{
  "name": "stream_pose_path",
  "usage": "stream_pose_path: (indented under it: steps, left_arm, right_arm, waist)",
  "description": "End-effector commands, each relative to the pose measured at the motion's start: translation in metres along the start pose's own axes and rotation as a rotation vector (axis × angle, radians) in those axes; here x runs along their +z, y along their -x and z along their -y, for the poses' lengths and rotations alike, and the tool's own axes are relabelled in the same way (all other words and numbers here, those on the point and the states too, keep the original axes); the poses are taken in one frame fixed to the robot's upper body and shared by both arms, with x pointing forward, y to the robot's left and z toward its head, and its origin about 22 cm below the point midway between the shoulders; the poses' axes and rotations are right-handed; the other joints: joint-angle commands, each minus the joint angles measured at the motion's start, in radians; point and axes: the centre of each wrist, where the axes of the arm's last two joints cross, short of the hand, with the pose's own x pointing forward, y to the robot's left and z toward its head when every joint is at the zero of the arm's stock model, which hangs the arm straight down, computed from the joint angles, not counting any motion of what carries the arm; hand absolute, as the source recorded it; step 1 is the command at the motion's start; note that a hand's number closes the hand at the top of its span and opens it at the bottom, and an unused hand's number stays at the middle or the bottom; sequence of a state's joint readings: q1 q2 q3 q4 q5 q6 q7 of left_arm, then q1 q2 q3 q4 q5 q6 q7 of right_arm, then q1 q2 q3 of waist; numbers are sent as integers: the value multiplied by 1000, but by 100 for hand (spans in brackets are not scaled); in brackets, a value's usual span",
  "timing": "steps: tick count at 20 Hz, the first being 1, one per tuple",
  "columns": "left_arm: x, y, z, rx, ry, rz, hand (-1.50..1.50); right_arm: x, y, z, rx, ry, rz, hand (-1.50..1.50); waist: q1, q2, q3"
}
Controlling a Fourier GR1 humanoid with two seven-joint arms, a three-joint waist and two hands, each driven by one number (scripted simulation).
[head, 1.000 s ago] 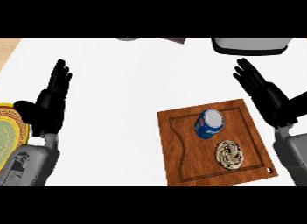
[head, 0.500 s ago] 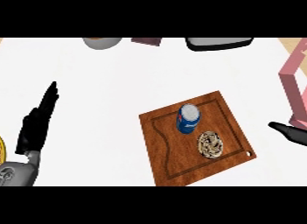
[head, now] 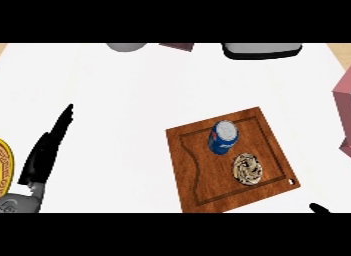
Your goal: Pick the can from the cutting board and place it in the cardboard box
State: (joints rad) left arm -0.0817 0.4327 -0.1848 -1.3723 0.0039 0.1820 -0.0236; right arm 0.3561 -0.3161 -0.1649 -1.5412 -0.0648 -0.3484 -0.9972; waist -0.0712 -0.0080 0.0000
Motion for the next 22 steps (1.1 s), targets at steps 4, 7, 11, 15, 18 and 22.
stream_pose_path:
  steps: [4, 7, 11, 15, 18, 22]
  left_arm:
    - [-6, -4, 8, -7, 31, 29, 0]
    - [-15, -13, 7, -10, 66, 35, 0]
    - [-7, -4, -5, -32, 58, 34, 0]
    - [-9, -8, 7, -20, 67, 39, 0]
    - [-17, -12, 25, -24, 57, 55, 0]
    - [-20, -16, 26, -22, 86, 53, 0]
  right_arm:
    - [48, -86, 1, 169, -129, -40, -150]
    - [45, -116, 0, 229, -174, -80, -150]
    - [49, -153, 8, 320, -255, -148, -150]
    - [43, -183, -7, 407, -263, -226, -150]
    - [35, -192, -22, 463, -279, -290, -150]
    - [8, -201, -43, 495, -315, -349, -150]
  waist:
    - [38, 7, -5]
    - [52, 11, -4]
    - [64, 12, -4]
    - [69, 13, -4]
    - [72, 16, -4]
    - [82, 16, -3]
